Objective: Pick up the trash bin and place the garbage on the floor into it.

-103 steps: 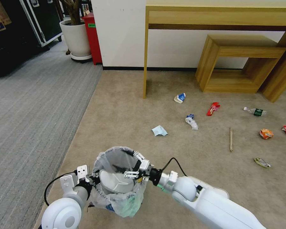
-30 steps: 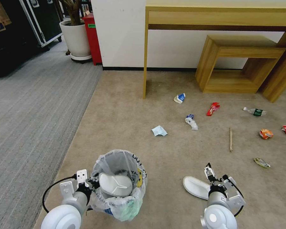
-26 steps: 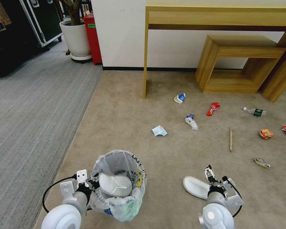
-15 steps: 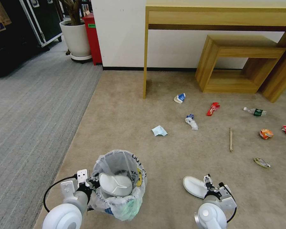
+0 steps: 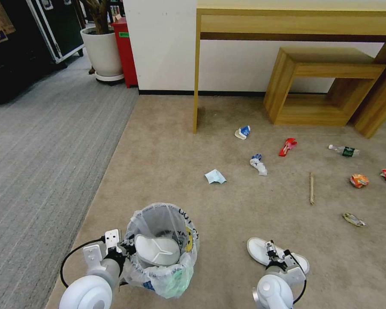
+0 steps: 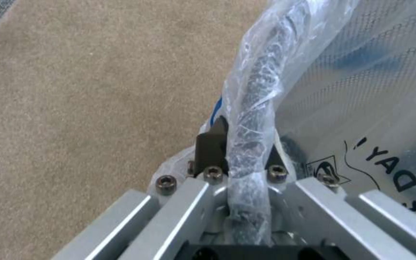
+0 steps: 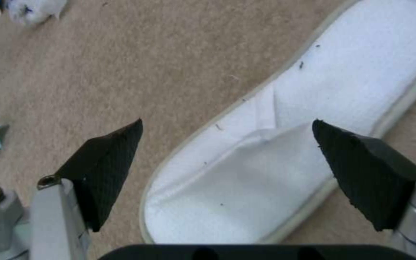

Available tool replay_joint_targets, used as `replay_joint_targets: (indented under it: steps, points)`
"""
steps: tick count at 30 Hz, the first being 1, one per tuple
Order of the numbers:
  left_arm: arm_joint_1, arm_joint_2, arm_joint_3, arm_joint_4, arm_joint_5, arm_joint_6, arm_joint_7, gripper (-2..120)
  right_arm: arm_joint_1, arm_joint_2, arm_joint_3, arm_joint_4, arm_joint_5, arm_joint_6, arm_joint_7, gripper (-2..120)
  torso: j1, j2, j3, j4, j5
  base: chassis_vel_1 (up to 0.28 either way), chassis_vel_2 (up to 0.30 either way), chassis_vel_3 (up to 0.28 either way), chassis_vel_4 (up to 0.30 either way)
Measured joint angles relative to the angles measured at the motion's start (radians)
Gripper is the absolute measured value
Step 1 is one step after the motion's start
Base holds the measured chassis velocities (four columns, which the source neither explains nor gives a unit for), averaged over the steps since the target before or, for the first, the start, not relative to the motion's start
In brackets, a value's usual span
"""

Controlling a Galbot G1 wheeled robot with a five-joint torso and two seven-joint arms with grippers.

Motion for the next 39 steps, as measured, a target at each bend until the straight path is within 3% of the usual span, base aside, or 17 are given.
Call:
replay_joint_targets:
  steps: [15, 20, 25, 39]
  points:
    - [0.022, 0.002, -0.004, -0.025, 0.004, -0.007, 0.000, 0, 0.038, 0.048, 0.029, -0.035, 0.051, 0.017, -0.018, 80, 0.000, 0.000, 0.000, 0.0001, 0.0000, 0.000, 0.000, 0.000, 0.000]
    - [0.019, 0.002, -0.003, -0.024, 0.005, -0.008, 0.001, 0, 0.010, 0.059, 0.036, -0.008, 0.081, 0.018, -0.050, 82, 0.000, 0.000, 0.000, 0.0000, 0.0000, 0.000, 0.000, 0.000, 0.000]
    - [0.019, 0.002, 0.000, -0.022, 0.006, -0.012, 0.003, 0, -0.020, 0.079, 0.049, 0.015, 0.124, 0.065, -0.169, 92, 0.000, 0.000, 0.000, -0.0001, 0.0000, 0.000, 0.000, 0.000, 0.000]
    - [0.021, 0.006, -0.002, -0.020, 0.007, -0.019, 0.006, 0, -0.071, 0.083, 0.060, 0.113, 0.140, 0.056, -0.162, 89, 0.000, 0.000, 0.000, 0.0000, 0.0000, 0.000, 0.000, 0.000, 0.000]
